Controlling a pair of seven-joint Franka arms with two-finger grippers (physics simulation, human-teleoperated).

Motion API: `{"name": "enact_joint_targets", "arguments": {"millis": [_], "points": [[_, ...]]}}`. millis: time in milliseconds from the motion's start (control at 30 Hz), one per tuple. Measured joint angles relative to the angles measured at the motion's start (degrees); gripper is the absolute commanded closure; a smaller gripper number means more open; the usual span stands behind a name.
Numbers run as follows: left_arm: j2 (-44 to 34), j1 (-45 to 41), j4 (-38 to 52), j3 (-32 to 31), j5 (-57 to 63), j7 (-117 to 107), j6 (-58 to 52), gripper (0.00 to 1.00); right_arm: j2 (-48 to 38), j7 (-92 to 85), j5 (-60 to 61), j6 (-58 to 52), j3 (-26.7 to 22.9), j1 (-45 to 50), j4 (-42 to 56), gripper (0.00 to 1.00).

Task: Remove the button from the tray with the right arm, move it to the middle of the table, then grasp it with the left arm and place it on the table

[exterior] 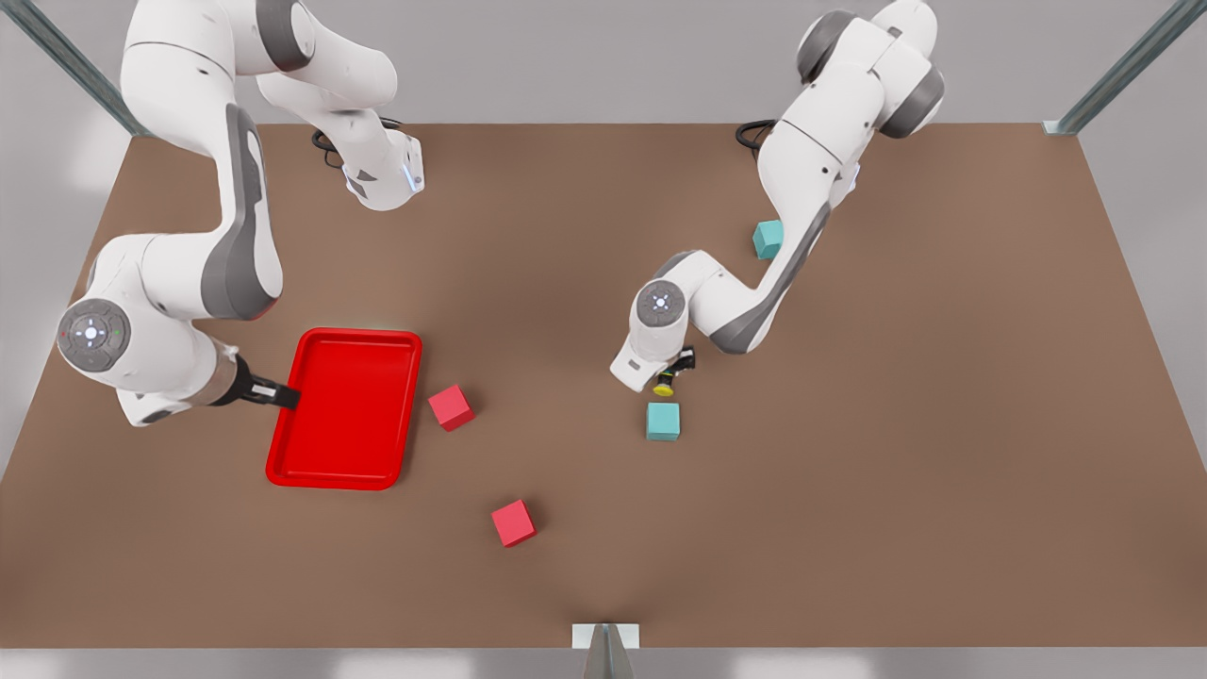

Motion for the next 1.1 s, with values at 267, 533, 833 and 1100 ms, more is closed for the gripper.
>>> {"name": "enact_joint_targets", "arguments": {"millis": [267,533,833,1100], "points": [[-0.3,0.2,-3.8,0.0,4.1,-4.1,2.4,0.0,0.6,-2.4,0.3,1.4,-0.1,-1.7,0.4,0.0],[-0.1,0.2,-10.3,-0.1,7.1,-7.1,9.4,0.0,0.4,-4.0,0.3,1.6,0.0,-2.1,0.6,0.0],[0.9,0.4,-12.3,-0.1,7.8,-9.0,15.1,0.0,0.5,-5.1,1.1,1.5,0.3,-2.1,1.0,0.0],[0.8,0.6,-14.2,-0.1,7.8,-9.6,18.5,0.0,0.5,-5.7,2.0,-0.3,0.4,-1.6,0.1,0.0]]}}
